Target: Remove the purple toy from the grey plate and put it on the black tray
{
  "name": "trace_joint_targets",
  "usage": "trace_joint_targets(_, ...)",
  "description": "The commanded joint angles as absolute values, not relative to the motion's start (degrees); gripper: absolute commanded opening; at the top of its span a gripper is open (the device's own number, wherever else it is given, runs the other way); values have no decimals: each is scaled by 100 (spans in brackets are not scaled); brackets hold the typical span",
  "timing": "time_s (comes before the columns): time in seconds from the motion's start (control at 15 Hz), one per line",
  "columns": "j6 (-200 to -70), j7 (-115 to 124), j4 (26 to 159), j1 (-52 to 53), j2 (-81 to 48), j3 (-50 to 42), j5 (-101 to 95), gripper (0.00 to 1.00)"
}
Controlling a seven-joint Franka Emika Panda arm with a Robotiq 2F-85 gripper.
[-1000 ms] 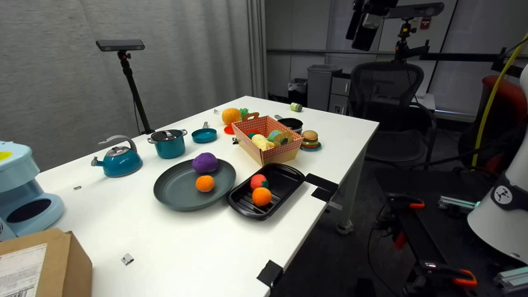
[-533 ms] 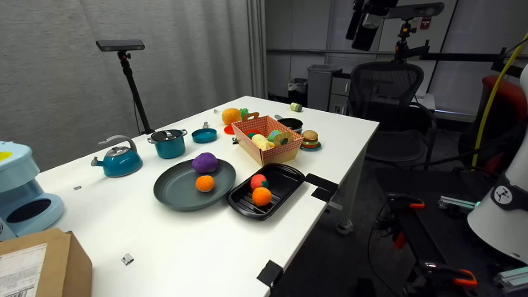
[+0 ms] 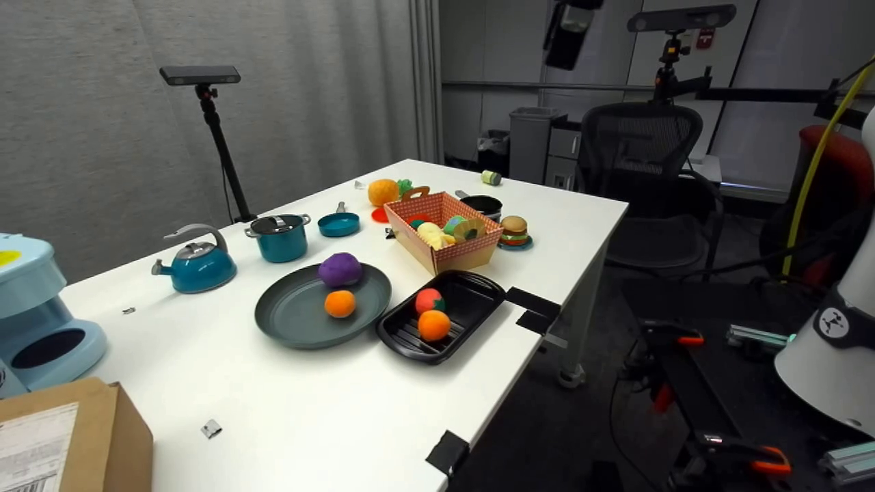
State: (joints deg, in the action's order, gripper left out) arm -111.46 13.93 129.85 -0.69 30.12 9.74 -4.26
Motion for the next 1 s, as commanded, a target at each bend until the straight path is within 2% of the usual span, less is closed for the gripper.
trace_joint_targets(0.0, -10963, 1747, 11535, -134, 1531, 1164, -780, 100)
trace_joint_targets(0.4, -10766, 2204, 10193, 42, 105, 975, -1177, 100)
trace_joint_targets(0.93, -10727, 2786, 10261, 105, -371, 555, -1293, 100)
